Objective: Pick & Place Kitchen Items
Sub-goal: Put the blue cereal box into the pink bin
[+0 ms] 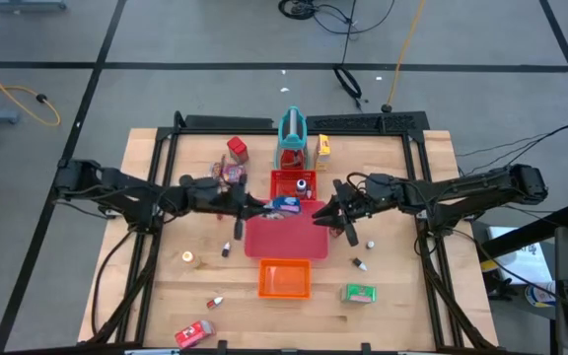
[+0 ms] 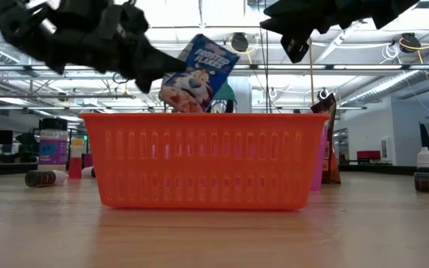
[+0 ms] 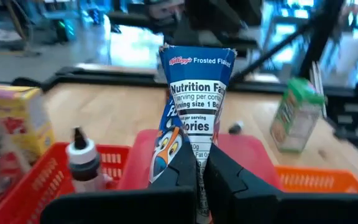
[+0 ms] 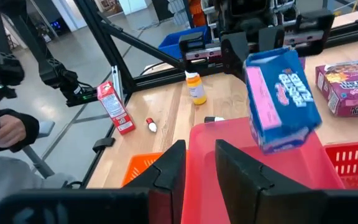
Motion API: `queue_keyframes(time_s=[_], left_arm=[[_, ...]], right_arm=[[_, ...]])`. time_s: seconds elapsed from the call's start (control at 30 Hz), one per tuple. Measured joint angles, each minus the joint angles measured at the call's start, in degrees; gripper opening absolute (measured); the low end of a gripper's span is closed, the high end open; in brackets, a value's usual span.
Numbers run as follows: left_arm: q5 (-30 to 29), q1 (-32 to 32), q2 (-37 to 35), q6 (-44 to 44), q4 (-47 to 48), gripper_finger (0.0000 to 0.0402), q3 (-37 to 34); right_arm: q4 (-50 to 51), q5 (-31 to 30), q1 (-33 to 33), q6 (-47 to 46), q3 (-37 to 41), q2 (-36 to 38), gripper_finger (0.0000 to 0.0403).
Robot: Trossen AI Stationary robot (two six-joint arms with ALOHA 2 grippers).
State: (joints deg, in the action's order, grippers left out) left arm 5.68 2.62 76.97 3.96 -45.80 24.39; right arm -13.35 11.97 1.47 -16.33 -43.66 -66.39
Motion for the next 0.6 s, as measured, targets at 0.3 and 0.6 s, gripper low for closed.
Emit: queue_keyframes(time_s=[0.3,0.6], left_arm=[[-6.1,-1.9,0.0,3.3,-12.6,0.0004,-8.5],[-9.0,-3.1,7.2,1.3,-21.0,0.0003,-8.4]], right_arm=[[-0.5,-2.9,0.0,2.3,0.0,0.0,0.0077],[-1.4,-3.1,0.0,3.3,0.0,0.0,0.0077]])
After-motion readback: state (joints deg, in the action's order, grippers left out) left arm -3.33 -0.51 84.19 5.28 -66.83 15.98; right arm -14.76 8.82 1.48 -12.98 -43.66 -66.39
